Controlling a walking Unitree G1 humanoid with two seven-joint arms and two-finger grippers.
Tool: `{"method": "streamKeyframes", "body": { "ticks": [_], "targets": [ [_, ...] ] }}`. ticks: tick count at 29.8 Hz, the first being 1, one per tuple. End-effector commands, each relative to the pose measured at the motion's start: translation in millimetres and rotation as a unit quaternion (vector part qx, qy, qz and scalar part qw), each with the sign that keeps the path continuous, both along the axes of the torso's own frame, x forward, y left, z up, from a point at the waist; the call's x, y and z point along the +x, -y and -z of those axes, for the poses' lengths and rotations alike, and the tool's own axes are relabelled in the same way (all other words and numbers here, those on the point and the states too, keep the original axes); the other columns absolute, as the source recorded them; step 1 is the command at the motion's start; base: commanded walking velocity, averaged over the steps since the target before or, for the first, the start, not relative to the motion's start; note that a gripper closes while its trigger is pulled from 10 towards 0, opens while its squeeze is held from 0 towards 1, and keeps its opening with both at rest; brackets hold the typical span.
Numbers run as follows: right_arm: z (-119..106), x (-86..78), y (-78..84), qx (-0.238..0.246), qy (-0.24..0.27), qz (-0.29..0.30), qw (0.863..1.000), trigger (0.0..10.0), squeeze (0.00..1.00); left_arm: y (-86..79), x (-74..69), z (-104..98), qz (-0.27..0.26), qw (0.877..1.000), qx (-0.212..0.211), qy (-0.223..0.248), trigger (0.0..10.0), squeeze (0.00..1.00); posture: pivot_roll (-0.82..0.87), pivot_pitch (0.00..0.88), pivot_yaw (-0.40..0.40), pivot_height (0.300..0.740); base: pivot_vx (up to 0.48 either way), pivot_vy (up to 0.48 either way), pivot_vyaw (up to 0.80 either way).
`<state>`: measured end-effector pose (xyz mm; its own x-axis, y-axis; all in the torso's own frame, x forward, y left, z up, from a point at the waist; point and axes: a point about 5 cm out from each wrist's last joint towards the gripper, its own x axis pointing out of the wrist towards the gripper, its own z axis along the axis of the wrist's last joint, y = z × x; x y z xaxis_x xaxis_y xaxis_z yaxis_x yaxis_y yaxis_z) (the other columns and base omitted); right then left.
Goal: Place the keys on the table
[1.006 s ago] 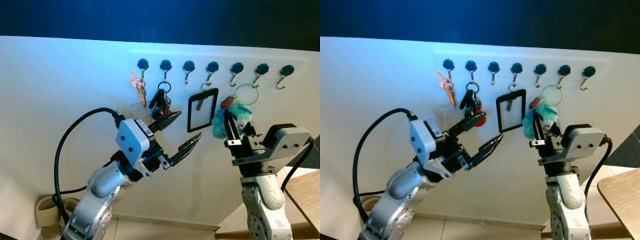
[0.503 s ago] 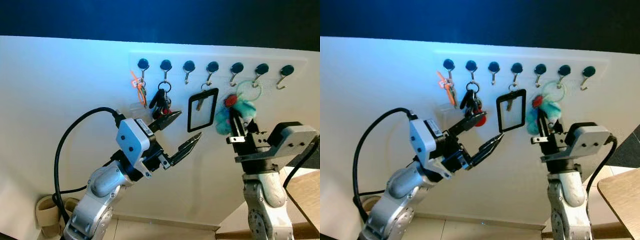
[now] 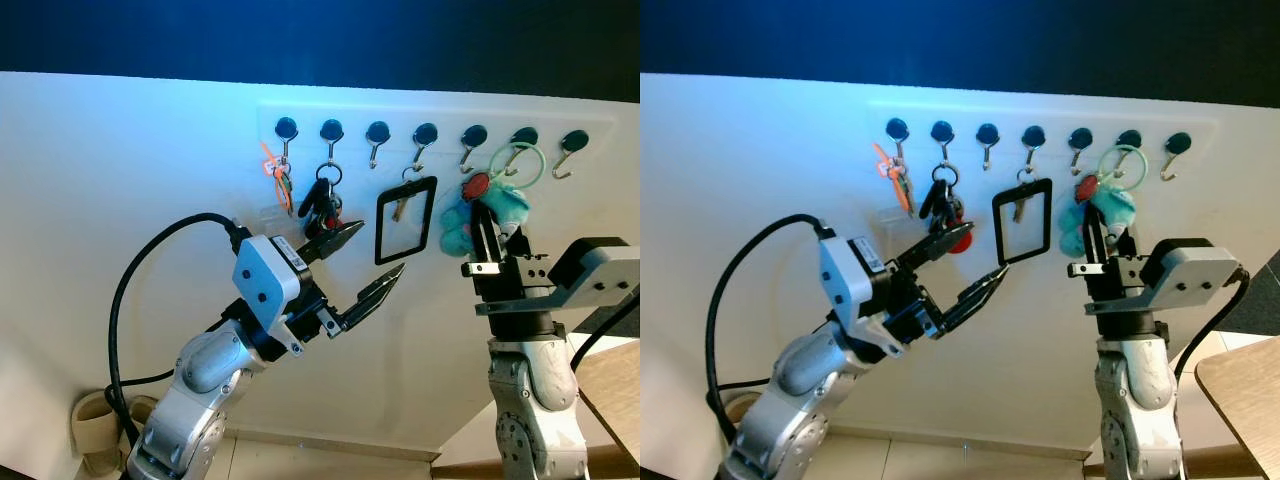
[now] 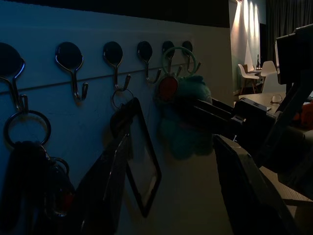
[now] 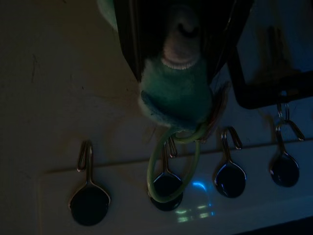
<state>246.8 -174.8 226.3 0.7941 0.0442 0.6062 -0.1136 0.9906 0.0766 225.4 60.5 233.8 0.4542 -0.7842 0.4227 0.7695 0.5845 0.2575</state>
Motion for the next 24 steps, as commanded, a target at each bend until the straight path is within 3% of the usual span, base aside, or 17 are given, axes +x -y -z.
{"method": "streamKeyframes", "body": {
  "ticks": [1, 7, 11, 24],
  "targets": [
    [-7, -4.8, -3.4, -0.001, 0.023, -0.011, 1.000, 0.0, 0.00, 1.6, -3.4, -4, 0.009, 1.000, 0.001, 0.011, 10.0, 0.00, 0.04, 0.071, 0.001, 0.740, 0.000, 0.000, 0.00],
    [-2, -8.3, -14.9, -0.012, 0.014, -0.055, 0.998, 0.0, 0.00, 1.0, -3.2, -4, 0.006, 1.000, 0.001, 0.012, 10.0, 0.00, 0.04, 0.071, -0.001, 0.740, 0.000, 0.000, 0.00],
    [12, -15.4, -28.3, -0.046, -0.003, -0.102, 0.994, 0.0, 0.00, 0.9, -3.0, -4, 0.005, 1.000, 0.000, 0.012, 10.0, 0.00, 0.04, 0.068, -0.003, 0.740, 0.000, 0.000, 0.00],
    [22, -17.0, -24.0, -0.052, -0.018, -0.089, 0.995, 0.0, 0.00, 0.9, -3.5, -4, 0.009, 1.000, 0.004, 0.014, 10.0, 0.00, 0.04, 0.054, 0.009, 0.740, 0.000, 0.000, 0.00]
  ]
}}
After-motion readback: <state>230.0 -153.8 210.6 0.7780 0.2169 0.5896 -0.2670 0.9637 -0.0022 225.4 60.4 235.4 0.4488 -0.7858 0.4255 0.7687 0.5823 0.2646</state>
